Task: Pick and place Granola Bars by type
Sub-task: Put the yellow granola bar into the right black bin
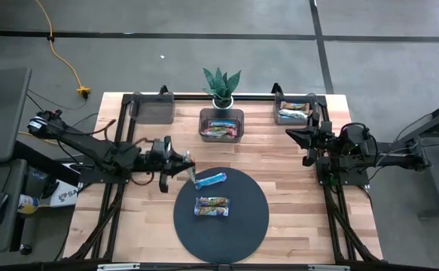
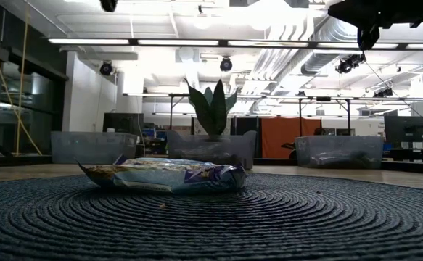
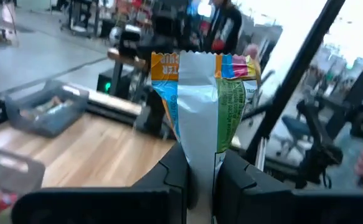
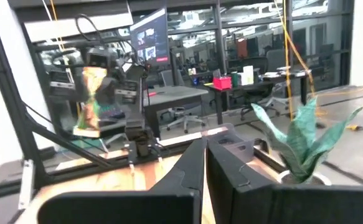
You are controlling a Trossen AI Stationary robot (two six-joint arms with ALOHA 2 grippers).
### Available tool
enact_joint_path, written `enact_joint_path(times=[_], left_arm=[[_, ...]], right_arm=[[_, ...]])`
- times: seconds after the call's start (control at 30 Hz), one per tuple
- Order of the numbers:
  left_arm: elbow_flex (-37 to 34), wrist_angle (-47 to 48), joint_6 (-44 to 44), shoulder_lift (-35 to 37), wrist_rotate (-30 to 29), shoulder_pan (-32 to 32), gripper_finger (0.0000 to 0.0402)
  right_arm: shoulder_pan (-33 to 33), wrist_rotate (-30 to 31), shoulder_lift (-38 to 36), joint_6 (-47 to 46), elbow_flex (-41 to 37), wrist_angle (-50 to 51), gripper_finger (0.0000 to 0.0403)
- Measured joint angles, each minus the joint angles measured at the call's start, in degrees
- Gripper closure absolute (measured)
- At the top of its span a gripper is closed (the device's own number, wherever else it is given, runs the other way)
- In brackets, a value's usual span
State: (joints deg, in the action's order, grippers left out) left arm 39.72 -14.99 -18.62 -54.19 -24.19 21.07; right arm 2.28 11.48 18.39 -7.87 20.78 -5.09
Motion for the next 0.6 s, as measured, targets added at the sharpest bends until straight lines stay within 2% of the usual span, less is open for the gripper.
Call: enact_joint_path(times=[0.13,0.3,0.5,0.6], left_arm=[[0.0,-5.22,0.39,-0.54,6.91,-5.1,0.0364],[-0.02,-11.42,0.39,-3.05,16.64,-12.65,0.0364],[0.47,-17.95,-0.83,-8.71,27.96,-21.22,0.0364],[3.99,-18.25,-1.36,-12.77,33.43,-24.66,0.0364]], right_arm=[[-0.01,-0.89,0.34,-5.52,0.0,-0.35,0.0402],[-0.04,-1.5,2.99,-8.23,0.0,-2.23,0.0402],[-0.04,-6.69,10.99,-10.08,0.0,-12.13,0.04],[-0.04,-8.92,15.91,-11.61,0.16,-16.85,0.0389]])
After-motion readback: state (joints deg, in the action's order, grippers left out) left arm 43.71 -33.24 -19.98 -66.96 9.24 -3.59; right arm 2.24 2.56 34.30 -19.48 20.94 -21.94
